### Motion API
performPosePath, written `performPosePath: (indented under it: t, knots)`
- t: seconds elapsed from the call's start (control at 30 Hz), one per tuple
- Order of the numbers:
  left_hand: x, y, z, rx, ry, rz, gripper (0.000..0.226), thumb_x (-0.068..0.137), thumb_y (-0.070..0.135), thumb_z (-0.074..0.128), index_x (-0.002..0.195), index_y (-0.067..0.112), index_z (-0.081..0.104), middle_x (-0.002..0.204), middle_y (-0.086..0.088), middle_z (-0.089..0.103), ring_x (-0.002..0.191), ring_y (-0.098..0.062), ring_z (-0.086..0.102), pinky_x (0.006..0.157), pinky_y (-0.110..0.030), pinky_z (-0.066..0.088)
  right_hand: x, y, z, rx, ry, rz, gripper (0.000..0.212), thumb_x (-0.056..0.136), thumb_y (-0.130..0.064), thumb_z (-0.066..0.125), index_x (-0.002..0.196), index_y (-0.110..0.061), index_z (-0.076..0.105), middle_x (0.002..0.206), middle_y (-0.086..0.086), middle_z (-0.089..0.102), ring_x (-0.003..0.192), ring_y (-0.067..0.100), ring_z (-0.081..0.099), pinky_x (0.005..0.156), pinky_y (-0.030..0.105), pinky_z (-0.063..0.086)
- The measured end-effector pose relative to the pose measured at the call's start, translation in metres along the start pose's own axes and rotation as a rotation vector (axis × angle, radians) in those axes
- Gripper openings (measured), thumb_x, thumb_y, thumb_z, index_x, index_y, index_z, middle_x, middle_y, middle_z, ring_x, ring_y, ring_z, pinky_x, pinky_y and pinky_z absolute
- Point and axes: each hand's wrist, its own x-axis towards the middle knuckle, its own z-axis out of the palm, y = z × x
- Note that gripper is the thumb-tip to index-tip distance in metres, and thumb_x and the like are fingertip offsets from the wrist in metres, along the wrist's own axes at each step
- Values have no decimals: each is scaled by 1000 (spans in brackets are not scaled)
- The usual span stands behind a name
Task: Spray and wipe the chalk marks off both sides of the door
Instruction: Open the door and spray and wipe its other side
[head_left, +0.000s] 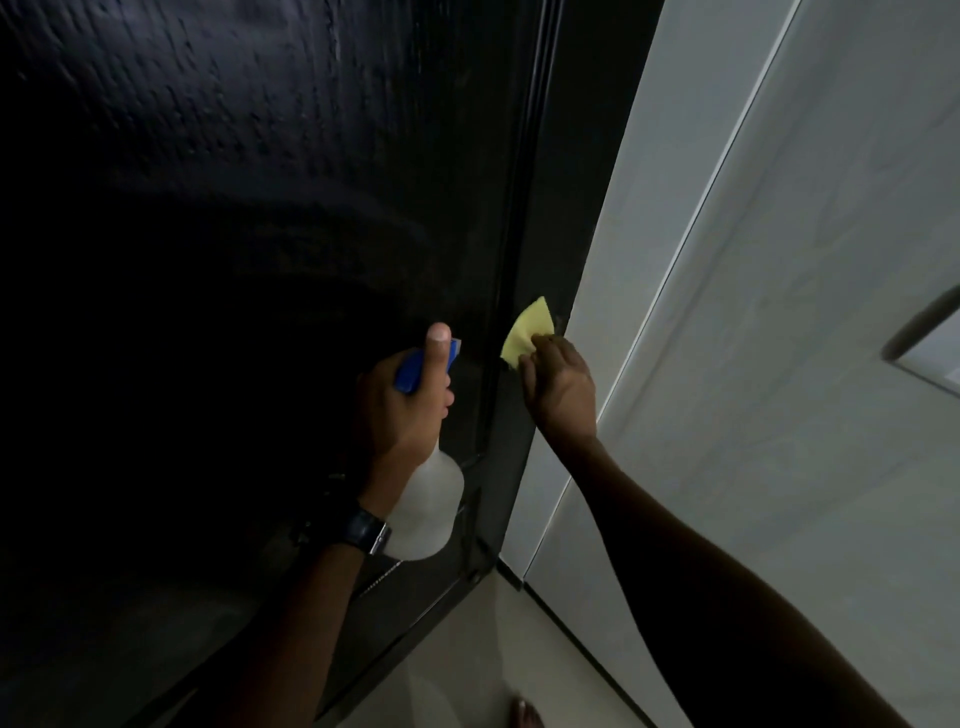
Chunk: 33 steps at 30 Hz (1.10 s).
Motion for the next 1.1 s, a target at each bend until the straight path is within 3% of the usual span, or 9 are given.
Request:
performPosePath:
  t: [0.1, 0.2, 0.37, 0.5, 0.63, 0.8, 0.93, 1.03, 1.1]
  knots:
    - [0, 0, 0, -2, -4, 3, 91, 70, 99, 28, 68, 16, 66, 58, -3, 67, 59, -22, 70, 68, -51, 61, 11, -16, -11, 1, -35, 136, 31, 104, -31, 47, 115, -4, 57, 100, 14, 60, 80, 27, 59, 68, 27, 39]
    - [-2, 2, -1, 15, -1, 7, 87, 74, 95, 28, 65, 16, 65, 57, -4, 67, 58, -22, 69, 69, -50, 61, 27, -28, -18, 138, -90, 539, 31, 107, -36, 38, 100, -10, 53, 81, 2, 54, 62, 8, 44, 53, 19, 28]
    - [-4, 5, -1, 26, -5, 10, 96, 67, 102, 23, 65, 15, 64, 57, -4, 67, 58, -21, 69, 70, -47, 61, 44, -27, -33, 582, -169, 1020, 35, 105, -41, 42, 90, -11, 52, 79, 4, 55, 67, 16, 52, 61, 29, 44]
    - [-3, 3, 0, 23, -9, 12, 101, 62, 104, 21, 73, 16, 69, 60, -2, 68, 61, -20, 69, 72, -48, 61, 28, -28, -27, 348, -147, 710, 39, 105, -45, 40, 106, -9, 56, 86, 3, 54, 69, 12, 50, 56, 25, 33]
    - [-2, 2, 1, 57, 0, 39, 98, 65, 103, 18, 68, 18, 66, 58, -2, 68, 57, -17, 69, 70, -46, 61, 10, -18, -17, 180, -144, 446, 46, 105, -51, 39, 126, -11, 51, 115, 11, 55, 91, 27, 60, 75, 32, 41]
    - [1, -1, 4, 69, 26, 43, 95, 67, 103, 17, 64, 20, 64, 56, 2, 67, 56, -14, 68, 70, -48, 61, -9, -4, -12, -61, -140, 74, 45, 106, -40, 44, 136, -7, 49, 140, 17, 49, 110, 37, 62, 85, 42, 57]
    - [-1, 1, 4, 72, 33, 70, 95, 68, 102, 15, 65, 21, 65, 55, 3, 67, 56, -13, 68, 68, -45, 60, -22, 20, -18, -173, -134, -162, 55, 98, -23, 54, 148, -4, 44, 150, 24, 44, 122, 43, 58, 94, 50, 57]
    - [-1, 1, 3, 67, 40, 83, 91, 71, 100, 18, 63, 22, 65, 55, 1, 66, 55, -15, 67, 66, -49, 60, -30, 20, -38, -65, -197, -164, 57, 101, -31, 46, 156, -23, 33, 155, 4, 40, 117, 30, 62, 86, 32, 59]
    - [-1, 2, 3, 68, 40, 74, 93, 69, 101, 16, 64, 23, 65, 56, 2, 66, 55, -13, 66, 65, -47, 60, -40, 20, -50, 50, -182, -30, 42, 104, -30, 49, 146, -28, 49, 134, -6, 58, 111, 22, 65, 78, 12, 51]
